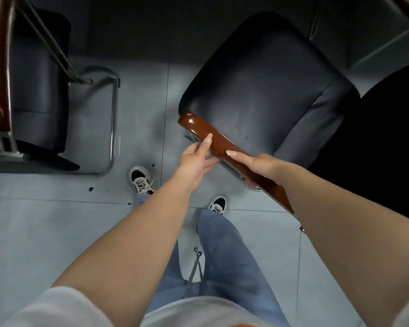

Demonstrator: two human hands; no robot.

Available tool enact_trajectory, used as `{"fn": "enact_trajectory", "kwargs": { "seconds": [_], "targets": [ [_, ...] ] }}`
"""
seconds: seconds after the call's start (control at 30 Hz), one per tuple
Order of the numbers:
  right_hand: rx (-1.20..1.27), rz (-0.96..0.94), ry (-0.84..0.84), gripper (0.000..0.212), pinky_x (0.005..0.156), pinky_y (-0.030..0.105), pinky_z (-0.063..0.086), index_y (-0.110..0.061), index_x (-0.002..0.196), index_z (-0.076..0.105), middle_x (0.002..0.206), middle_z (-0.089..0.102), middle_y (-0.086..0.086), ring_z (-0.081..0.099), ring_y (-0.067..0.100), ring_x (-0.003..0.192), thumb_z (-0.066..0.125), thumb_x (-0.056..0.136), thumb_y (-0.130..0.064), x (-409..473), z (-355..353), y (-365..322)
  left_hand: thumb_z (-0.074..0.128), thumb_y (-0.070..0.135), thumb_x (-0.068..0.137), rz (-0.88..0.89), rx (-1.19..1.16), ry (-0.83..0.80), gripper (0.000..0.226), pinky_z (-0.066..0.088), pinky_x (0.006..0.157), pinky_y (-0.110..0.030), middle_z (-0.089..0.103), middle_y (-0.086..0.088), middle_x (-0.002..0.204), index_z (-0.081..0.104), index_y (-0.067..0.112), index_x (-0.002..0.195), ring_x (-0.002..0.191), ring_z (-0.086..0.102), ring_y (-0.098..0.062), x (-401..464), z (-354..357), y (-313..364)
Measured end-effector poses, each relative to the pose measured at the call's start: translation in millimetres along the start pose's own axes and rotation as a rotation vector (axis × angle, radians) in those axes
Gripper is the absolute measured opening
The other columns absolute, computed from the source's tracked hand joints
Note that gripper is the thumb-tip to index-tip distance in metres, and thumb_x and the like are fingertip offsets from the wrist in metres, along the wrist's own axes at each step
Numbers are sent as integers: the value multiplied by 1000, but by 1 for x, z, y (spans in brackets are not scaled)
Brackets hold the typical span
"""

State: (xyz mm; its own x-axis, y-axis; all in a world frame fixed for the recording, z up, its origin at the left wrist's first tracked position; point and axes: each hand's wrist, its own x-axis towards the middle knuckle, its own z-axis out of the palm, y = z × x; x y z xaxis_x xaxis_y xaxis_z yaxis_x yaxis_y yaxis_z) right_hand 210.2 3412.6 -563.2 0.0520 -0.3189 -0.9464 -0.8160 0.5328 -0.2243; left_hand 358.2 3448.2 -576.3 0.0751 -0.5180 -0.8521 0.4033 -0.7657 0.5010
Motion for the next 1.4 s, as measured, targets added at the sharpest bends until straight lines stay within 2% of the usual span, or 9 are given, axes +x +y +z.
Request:
{"fn": "enact_trajectory", "kwargs": {
  "seconds": [0.23, 0.37, 0.5, 0.63, 0.93, 1.03, 1.17, 1.3, 1.4],
  "targets": [
    [-21, 119, 44, 74, 85, 33, 42, -11, 88, 64, 88, 71, 10, 63, 22, 86, 40, 74, -79, -13, 2, -19, 51, 24, 95, -115, 6, -85, 33, 46, 93, -33, 61, -21, 119, 52, 3, 121, 107, 61, -31, 3, -10, 25],
    [92, 179, 68, 75, 87, 38, 49, -11, 86, 64, 83, 71, 9, 65, 23, 82, 43, 69, -81, -17, 4, -57, 52, 25, 94, -126, 81, -150, 32, 47, 91, -31, 63, -18, 115, 54, 3, 118, 94, 63, -26, 14, -30, 68],
    [196, 179, 91, 99, 94, 41, 45, -13, 92, 65, 86, 72, 9, 67, 24, 86, 38, 41, -93, -16, 10, -110, 53, 24, 94, -123, 181, -189, 30, 47, 94, -33, 65, -17, 113, 56, 4, 116, 85, 64, -22, 29, -52, 127],
    [349, 195, 91, 84, 90, 40, 42, -12, 97, 62, 91, 69, 9, 64, 25, 90, 36, 66, -85, -10, 15, -177, 57, 26, 92, -136, 258, -162, 41, 46, 90, -33, 63, -19, 119, 51, 2, 125, 100, 64, -28, 52, -73, 195],
    [716, 93, 49, 88, 91, 40, 43, -14, 133, 45, 96, 59, 5, 58, 22, 88, 39, 74, -80, 19, 23, -293, 60, 33, 89, -48, 417, -60, 56, 47, 81, -34, 55, -16, 129, 42, 9, 136, 102, 62, -30, 106, -104, 303],
    [750, 102, 57, 87, 81, 37, 42, -14, 129, 48, 85, 57, 4, 58, 20, 80, 41, 74, -80, 35, 38, -316, 61, 34, 88, -54, 436, -23, 57, 48, 82, -34, 56, -12, 124, 42, 8, 135, 81, 62, -24, 122, -124, 313],
    [749, 144, 48, 116, 99, 44, 42, -10, 132, 48, 117, 61, 12, 59, 30, 104, 46, 49, -91, 56, 70, -338, 62, 34, 87, -83, 437, 40, 59, 47, 81, -33, 54, -15, 129, 42, 9, 137, 90, 59, -26, 141, -158, 312],
    [726, 130, 94, 98, 102, 42, 39, -10, 136, 43, 131, 53, 12, 53, 31, 115, 44, 70, -82, 61, 79, -345, 64, 39, 85, -3, 383, 95, 55, 48, 62, -23, 61, 0, 85, 50, 13, 131, 73, 57, -17, 145, -169, 305],
    [716, 75, 132, 84, 101, 39, 39, -10, 137, 43, 131, 53, 11, 54, 28, 112, 42, 81, -73, 52, 81, -338, 60, 40, 87, 34, 330, 98, 50, 48, 79, -24, 64, 0, 111, 52, 16, 131, 93, 60, -15, 128, -172, 287]
  ]
}}
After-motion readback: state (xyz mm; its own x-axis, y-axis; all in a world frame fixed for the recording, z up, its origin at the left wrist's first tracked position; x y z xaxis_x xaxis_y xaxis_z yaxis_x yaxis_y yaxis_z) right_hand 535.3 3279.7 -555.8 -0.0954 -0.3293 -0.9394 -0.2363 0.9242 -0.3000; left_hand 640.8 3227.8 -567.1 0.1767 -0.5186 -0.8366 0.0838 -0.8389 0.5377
